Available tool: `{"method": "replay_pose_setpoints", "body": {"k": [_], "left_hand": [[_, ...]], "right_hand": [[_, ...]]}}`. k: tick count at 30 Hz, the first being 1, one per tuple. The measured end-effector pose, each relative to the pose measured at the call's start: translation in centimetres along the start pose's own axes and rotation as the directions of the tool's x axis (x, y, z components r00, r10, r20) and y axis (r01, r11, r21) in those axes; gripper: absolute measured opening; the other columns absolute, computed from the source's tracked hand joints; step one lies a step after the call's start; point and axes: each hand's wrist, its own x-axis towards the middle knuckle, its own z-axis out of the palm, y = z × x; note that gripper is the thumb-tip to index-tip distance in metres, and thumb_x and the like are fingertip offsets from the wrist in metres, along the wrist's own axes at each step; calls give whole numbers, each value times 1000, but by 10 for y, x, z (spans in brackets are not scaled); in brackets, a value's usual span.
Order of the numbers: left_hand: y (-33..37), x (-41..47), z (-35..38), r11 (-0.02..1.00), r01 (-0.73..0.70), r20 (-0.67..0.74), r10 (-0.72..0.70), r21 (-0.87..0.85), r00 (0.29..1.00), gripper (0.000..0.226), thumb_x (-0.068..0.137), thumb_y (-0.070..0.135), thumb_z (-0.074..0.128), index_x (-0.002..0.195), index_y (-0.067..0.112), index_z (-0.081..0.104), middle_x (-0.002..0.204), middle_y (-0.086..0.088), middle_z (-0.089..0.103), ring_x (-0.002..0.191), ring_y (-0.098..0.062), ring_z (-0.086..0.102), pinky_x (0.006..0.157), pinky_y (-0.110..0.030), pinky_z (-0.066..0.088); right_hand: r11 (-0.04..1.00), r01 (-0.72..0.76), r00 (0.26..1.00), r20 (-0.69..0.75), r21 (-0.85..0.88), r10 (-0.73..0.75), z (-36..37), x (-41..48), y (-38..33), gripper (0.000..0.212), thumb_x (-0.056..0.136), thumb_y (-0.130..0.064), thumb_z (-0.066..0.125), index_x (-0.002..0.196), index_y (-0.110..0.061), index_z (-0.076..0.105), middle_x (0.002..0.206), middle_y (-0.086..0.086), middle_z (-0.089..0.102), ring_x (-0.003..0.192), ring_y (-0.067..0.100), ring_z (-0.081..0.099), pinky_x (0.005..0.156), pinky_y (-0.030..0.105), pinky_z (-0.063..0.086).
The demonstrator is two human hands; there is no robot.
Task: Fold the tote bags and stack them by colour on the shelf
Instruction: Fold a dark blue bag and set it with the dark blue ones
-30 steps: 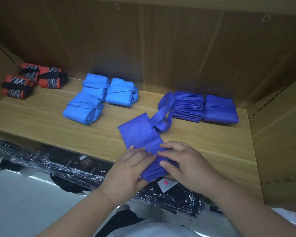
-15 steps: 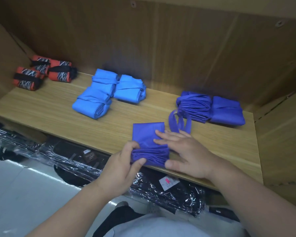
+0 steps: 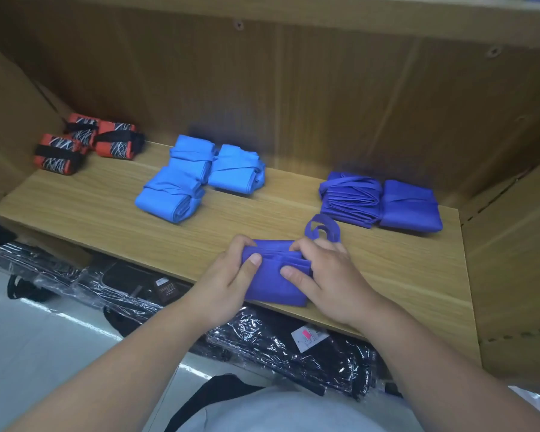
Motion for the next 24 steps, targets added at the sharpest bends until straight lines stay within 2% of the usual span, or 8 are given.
{"method": "replay_pose_setpoints", "body": {"k": [4, 5, 7, 9, 11, 15, 19, 24], "left_hand": [[0, 10, 5, 998, 48, -85, -45, 34, 995, 8, 106, 28, 43, 101, 24, 49, 81, 5, 58, 73, -1, 51, 65, -17, 37], [0, 13, 5, 998, 53, -90, -49, 45, 995, 10, 105, 27, 45, 99, 22, 51, 80, 5, 58, 73, -1, 51, 65, -17, 38], [0, 19, 6, 996, 79, -84, -75, 52, 994, 13, 105, 26, 47, 96, 19, 54, 78, 6, 58, 70, -1, 51, 64, -18, 38], [-1, 23, 8, 993, 106, -94, -102, 42, 990, 16, 105, 25, 48, 94, 16, 56, 77, 4, 58, 69, -3, 51, 63, -22, 37], [-5, 26, 10, 993, 82, -159, -68, 81, 985, 20, 105, 25, 48, 95, 12, 59, 87, -1, 60, 80, -11, 54, 73, -28, 40], [-18, 22, 13, 985, 5, -234, 35, 172, 972, 30, 97, 29, 46, 110, 11, 66, 106, 0, 58, 99, -10, 53, 92, -22, 40], [-25, 16, 20, 956, -23, -269, 105, 293, 957, 37, 96, 35, 43, 109, 11, 69, 104, -1, 60, 98, -19, 55, 91, -36, 45], [-30, 17, 24, 917, 12, -327, 130, 399, 936, 33, 94, 35, 42, 101, 17, 69, 102, 5, 64, 95, -24, 56, 84, -44, 45]], "right_hand": [[976, 110, 993, -24, -188, -116, -7, 10, 7, 58, 94, -67, 30, 108, -22, 64, 112, -8, 64, 131, 15, 41, 109, 41, 22], [973, 115, 993, 3, -202, -117, -6, 13, 11, 59, 95, -67, 29, 106, -21, 64, 116, -7, 64, 133, 18, 43, 111, 42, 23], [986, 71, 997, 51, -151, -65, -3, 15, 16, 62, 94, -68, 26, 102, -18, 62, 111, -5, 61, 116, 20, 51, 108, 44, 30], [994, 14, 1000, 20, -107, -12, 2, 18, 16, 61, 93, -68, 25, 93, -18, 58, 97, -5, 57, 92, 19, 49, 99, 44, 36], [992, -10, 999, -34, -127, 5, 5, 23, 15, 55, 92, -68, 26, 85, -20, 51, 86, -7, 52, 81, 17, 45, 92, 42, 37], [986, 10, 999, -32, -165, -16, 10, 30, 13, 55, 90, -68, 30, 93, -22, 59, 89, -10, 56, 92, 19, 53, 91, 39, 36], [993, 55, 995, -75, -108, -64, 20, 19, 18, 45, 95, -60, 40, 120, -33, 66, 105, -14, 62, 101, 15, 53, 95, 36, 33], [994, 16, 996, -90, -107, -26, 22, 24, 14, 43, 92, -59, 42, 105, -32, 72, 90, -12, 60, 91, 17, 56, 89, 36, 33]]}}
